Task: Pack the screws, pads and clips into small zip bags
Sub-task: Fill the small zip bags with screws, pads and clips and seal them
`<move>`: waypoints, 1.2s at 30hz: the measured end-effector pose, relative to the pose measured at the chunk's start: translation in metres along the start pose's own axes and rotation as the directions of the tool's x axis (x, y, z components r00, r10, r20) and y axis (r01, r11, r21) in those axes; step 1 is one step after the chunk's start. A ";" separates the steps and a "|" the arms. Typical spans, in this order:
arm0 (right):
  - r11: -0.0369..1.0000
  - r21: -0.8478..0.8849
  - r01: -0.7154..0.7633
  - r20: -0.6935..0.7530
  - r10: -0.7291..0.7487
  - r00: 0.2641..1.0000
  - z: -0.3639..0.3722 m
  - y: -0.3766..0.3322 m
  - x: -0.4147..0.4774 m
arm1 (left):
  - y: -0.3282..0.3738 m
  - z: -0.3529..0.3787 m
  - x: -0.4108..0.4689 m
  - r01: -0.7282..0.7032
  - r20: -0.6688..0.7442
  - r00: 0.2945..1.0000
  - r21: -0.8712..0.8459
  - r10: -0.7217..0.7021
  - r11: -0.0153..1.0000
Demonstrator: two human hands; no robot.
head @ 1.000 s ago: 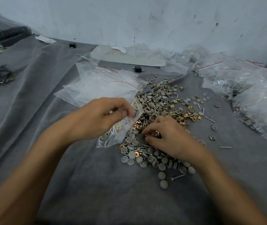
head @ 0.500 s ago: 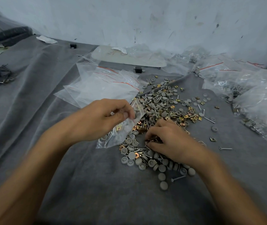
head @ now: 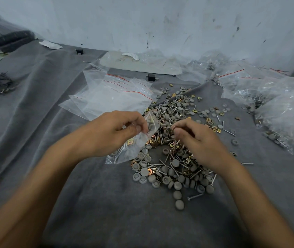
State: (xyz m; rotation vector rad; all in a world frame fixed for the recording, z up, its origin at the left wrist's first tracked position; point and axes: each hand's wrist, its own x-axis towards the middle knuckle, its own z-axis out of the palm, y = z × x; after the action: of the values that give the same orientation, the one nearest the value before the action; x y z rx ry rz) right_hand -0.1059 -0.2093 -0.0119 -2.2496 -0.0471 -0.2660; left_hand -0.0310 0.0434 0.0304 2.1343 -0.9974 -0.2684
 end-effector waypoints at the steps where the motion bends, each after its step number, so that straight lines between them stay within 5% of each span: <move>1: 0.994 0.105 -0.016 -0.014 0.018 1.000 -0.001 -0.001 0.001 | 0.000 0.000 0.000 0.003 0.002 1.000 0.001 -0.003 1.000; 9: 0.875 0.483 0.038 -0.074 -0.003 0.997 0.007 -0.017 0.004 | 0.004 0.007 0.002 0.023 0.015 1.000 0.009 -0.024 1.000; 36: 0.951 0.273 0.148 -0.108 -0.122 0.987 0.018 -0.027 0.003 | 0.007 0.005 0.001 0.019 0.023 1.000 0.025 -0.019 1.000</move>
State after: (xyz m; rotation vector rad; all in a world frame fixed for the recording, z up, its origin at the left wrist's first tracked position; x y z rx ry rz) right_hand -0.1028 -0.1783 -0.0021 -1.9520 -0.1807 -0.4083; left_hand -0.0364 0.0371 0.0324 2.1688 -0.9989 -0.2917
